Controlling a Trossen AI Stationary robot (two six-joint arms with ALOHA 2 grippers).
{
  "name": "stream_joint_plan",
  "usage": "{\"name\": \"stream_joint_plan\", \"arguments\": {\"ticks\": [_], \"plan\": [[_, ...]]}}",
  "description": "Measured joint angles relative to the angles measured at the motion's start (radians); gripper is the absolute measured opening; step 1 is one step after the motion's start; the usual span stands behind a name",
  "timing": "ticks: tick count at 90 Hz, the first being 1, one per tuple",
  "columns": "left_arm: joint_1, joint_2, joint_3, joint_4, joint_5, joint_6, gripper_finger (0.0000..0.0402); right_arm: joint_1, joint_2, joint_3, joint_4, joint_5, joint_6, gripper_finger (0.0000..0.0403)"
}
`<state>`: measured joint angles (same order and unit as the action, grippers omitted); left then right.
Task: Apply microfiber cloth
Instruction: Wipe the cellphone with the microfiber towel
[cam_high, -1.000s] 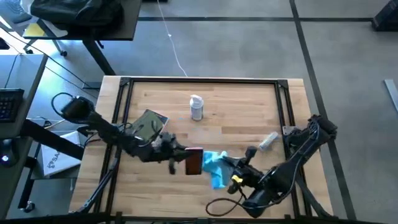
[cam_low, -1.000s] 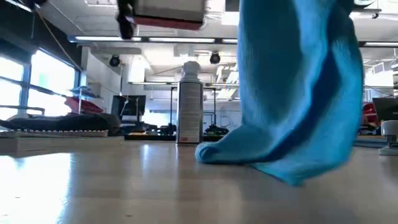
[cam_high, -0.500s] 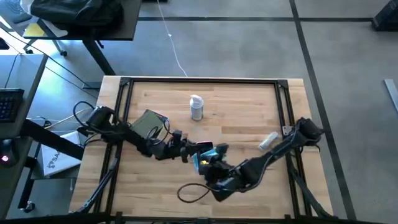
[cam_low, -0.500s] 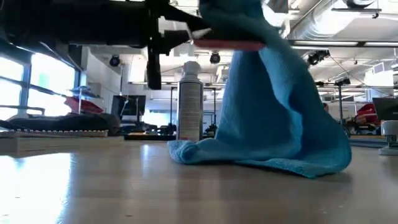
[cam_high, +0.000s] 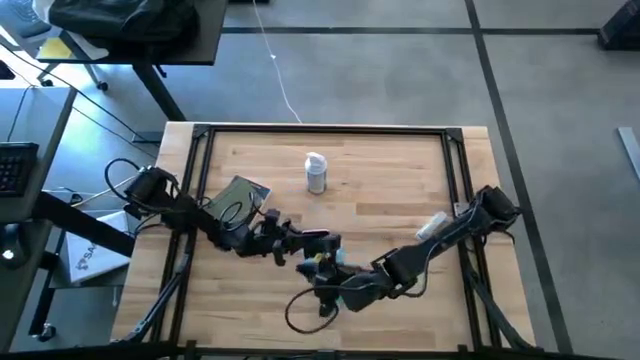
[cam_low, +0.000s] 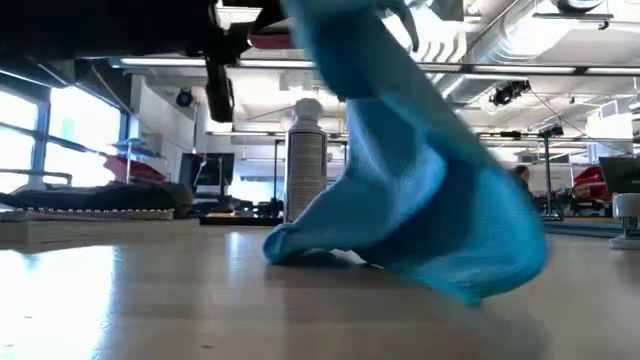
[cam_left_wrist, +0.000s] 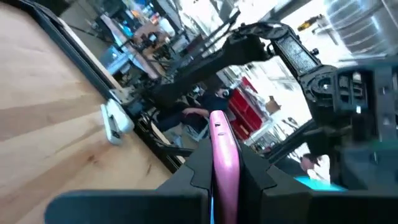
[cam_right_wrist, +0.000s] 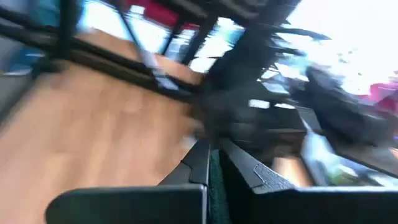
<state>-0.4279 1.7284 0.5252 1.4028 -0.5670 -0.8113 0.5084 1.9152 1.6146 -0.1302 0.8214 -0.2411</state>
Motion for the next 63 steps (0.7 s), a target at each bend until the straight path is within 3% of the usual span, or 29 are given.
{"name": "stream_joint_plan", "arguments": {"ticks": [7, 17, 31, 45, 52, 63], "plan": [[-0.017, 0.006, -0.001, -0.015, -0.004, -0.005, 0.0012, -0.022, 0.0, 0.0, -0.012, 0.063, -0.003, 0.0], [-0.032, 0.006, -0.025, -0.034, -0.005, -0.005, 0.0012, -0.04, 0.0, 0.0, -0.118, 0.066, 0.081, 0.0], [-0.039, 0.004, -0.12, -0.032, -0.056, -0.007, 0.0012, -0.029, 0.0, -0.006, -0.382, 0.065, 0.326, 0.0], [-0.04, 0.004, -0.219, -0.018, -0.123, -0.05, 0.0012, -0.009, -0.015, -0.11, -0.564, 0.071, 0.624, 0.0], [-0.04, 0.004, -0.248, -0.017, -0.146, -0.052, 0.0012, -0.002, -0.018, -0.182, -0.581, -0.009, 0.733, 0.0001], [-0.04, 0.003, -0.257, -0.012, -0.166, -0.046, 0.0012, -0.014, -0.018, -0.281, -0.537, -0.235, 0.848, 0.0021]]}}
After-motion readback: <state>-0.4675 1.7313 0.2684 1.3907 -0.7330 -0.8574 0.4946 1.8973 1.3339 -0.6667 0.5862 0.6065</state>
